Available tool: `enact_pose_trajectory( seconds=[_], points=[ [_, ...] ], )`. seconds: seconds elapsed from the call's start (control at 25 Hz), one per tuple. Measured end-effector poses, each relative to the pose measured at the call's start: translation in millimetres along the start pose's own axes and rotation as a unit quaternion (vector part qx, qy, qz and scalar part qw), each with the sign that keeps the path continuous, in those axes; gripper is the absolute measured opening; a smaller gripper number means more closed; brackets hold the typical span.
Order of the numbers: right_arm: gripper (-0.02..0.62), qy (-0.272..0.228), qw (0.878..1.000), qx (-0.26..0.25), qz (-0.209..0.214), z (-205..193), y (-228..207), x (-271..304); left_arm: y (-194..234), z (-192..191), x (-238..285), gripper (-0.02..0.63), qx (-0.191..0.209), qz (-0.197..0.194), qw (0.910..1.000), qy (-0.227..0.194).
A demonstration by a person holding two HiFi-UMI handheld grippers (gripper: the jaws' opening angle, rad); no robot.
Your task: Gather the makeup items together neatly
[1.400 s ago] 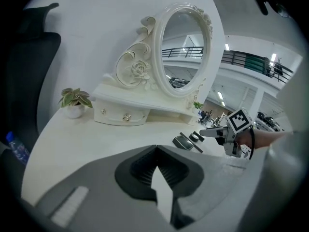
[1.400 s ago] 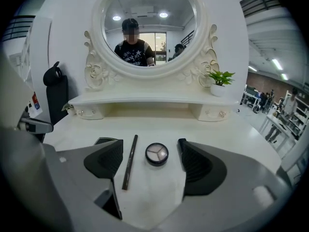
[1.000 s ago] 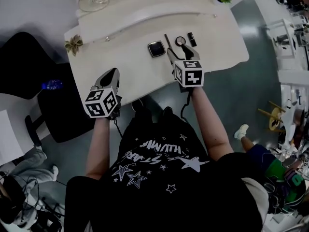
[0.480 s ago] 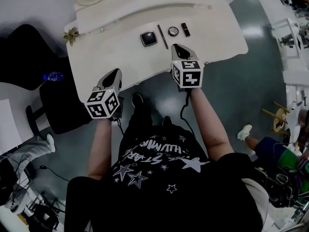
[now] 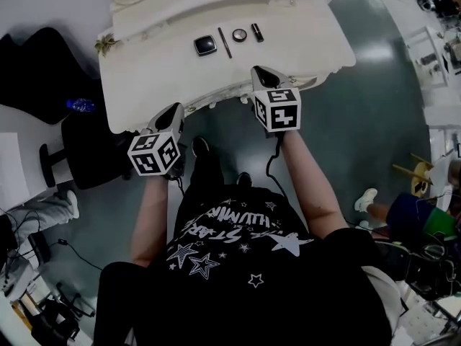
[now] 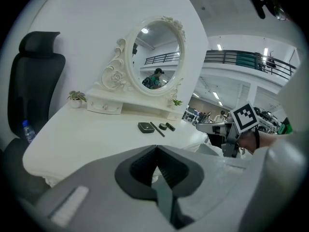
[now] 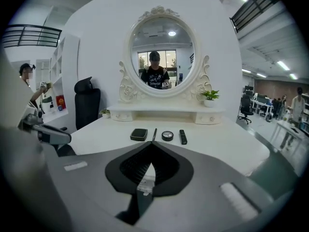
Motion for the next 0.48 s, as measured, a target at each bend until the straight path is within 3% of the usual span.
enact_pose_trajectory(
  seconds=[0.48],
  points=[
    [0.028,-0.009,1.000,-0.013,0.013,-28.6,-17.8,-76.3,-67.7,-24.1,-42.5,0.002,0.009,0.018,0.9996,-0.019]
  ],
)
Point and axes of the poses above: the fingertips, and each gripper's own axes: x forward along the fingers, y to its left, z out of its top, the point moved 5 cm from there along -x, backward along the fingers, and after that the axes turned 9 degrees about x, right-handed, at the moved point
